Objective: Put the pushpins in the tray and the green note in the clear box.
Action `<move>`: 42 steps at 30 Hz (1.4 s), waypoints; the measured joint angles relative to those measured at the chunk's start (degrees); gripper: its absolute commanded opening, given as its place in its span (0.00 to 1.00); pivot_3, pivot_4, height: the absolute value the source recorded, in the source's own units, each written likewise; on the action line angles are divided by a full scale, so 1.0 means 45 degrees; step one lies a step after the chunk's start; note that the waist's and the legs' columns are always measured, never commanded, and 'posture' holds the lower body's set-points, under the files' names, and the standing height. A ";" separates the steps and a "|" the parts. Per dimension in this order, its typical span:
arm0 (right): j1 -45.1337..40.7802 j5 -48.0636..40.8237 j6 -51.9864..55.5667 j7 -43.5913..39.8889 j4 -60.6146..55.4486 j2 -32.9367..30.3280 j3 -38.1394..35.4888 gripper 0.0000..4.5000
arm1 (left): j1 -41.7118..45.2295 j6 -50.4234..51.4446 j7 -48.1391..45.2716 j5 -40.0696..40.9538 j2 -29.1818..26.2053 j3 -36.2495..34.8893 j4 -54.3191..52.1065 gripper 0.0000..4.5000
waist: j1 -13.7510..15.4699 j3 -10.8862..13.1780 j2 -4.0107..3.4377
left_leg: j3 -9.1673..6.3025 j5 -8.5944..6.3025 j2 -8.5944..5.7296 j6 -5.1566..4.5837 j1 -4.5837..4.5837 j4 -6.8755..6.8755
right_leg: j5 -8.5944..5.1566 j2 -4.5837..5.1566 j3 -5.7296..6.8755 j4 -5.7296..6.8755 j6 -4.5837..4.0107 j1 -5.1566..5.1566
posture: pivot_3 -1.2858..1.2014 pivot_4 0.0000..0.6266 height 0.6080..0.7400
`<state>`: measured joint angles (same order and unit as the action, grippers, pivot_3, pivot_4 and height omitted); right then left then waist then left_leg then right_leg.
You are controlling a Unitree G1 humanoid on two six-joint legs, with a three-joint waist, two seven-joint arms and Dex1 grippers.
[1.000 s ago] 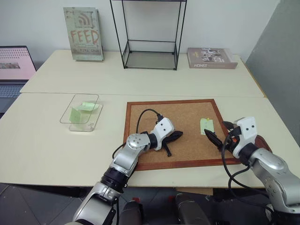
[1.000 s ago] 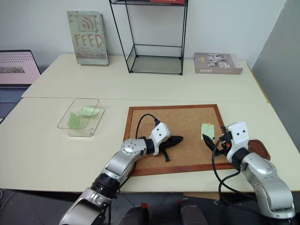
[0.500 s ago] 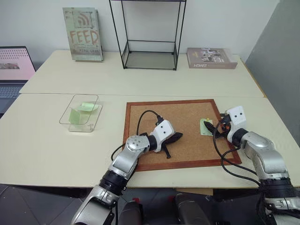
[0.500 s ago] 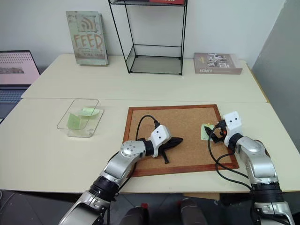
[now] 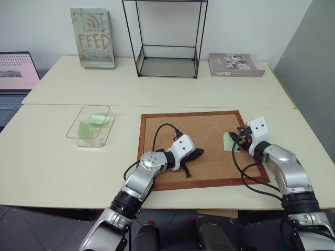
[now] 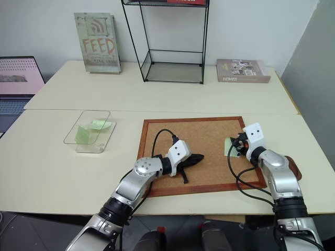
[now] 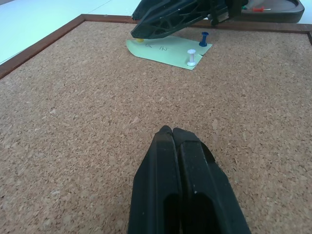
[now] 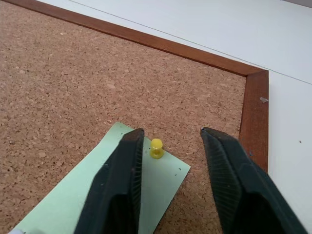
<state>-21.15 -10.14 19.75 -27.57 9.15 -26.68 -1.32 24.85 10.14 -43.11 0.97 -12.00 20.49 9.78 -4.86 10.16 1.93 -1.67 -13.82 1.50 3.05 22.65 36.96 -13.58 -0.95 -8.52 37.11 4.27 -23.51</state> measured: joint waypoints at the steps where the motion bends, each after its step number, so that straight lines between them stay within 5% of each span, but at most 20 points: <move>1: 0.0000 0.0009 -0.0016 -0.0005 0.0000 0.0031 0.0043 0.20 | 0.0000 0.0015 0.0000 0.0000 0.0000 0.0000 -0.0001 0.00 | 0.0000 0.0000 0.0000 | 0.0000 0.0000 0.0000 0.0000 0.0000 0.0000 | 0.0000 0.0000 0.0000 0.0000 0.0000 0.0000 | 0.52 0.24 1.00; 5: 0.0000 0.0120 -0.0038 -0.0033 -0.0001 0.0056 0.0101 0.01 | 0.0002 0.0095 0.0000 -0.0002 -0.0001 0.0000 -0.0029 0.00 | 0.0000 0.0000 0.0000 | 0.0000 0.0000 0.0000 0.0000 0.0000 0.0001 | 0.0000 0.0000 0.0000 0.0000 0.0000 0.0000 | 0.52 0.24 1.00; 24: 0.0780 -0.0127 0.1083 0.0421 -0.3790 0.0032 -0.0732 0.01 | 0.0198 0.0024 0.0010 -0.0279 -0.0002 0.0097 0.0251 0.00 | 0.0002 -0.0003 -0.0005 | -0.0002 0.0001 0.0000 0.0000 -0.0029 0.0007 | -0.0002 0.0000 -0.0001 0.0000 -0.0003 0.0026 | 0.52 0.24 1.00; 33: 0.4134 -0.0459 0.2739 0.0633 -0.7523 -0.1319 -0.3098 0.01 | 0.0264 -0.0122 -0.0016 -0.0341 0.0151 0.0298 0.0355 0.00 | 0.0116 -0.0014 -0.0015 | -0.0018 -0.0001 -0.0008 0.0000 -0.0011 -0.0002 | -0.0009 0.0005 0.0007 -0.0020 -0.0010 0.0026 | 0.52 0.24 1.00; 42: 0.7554 0.1059 0.2945 0.0727 -0.8002 -0.2414 -0.3944 0.01 | 0.0322 -0.0195 -0.0008 -0.0462 0.0146 0.0289 0.0553 0.00 | 0.0008 -0.0039 -0.0055 | 0.0039 0.0004 -0.0006 -0.0006 -0.0073 0.0009 | -0.0048 0.0007 -0.0042 -0.0025 -0.0071 0.0050 | 0.52 0.24 1.00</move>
<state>12.85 -5.37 33.00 -24.30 -26.86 -37.54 -19.07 26.29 9.27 -43.15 -1.11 -11.35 21.79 12.27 -4.83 9.98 1.68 -1.49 -13.81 1.47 3.03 22.33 37.00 -13.79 -0.93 -8.71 37.00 3.95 -23.29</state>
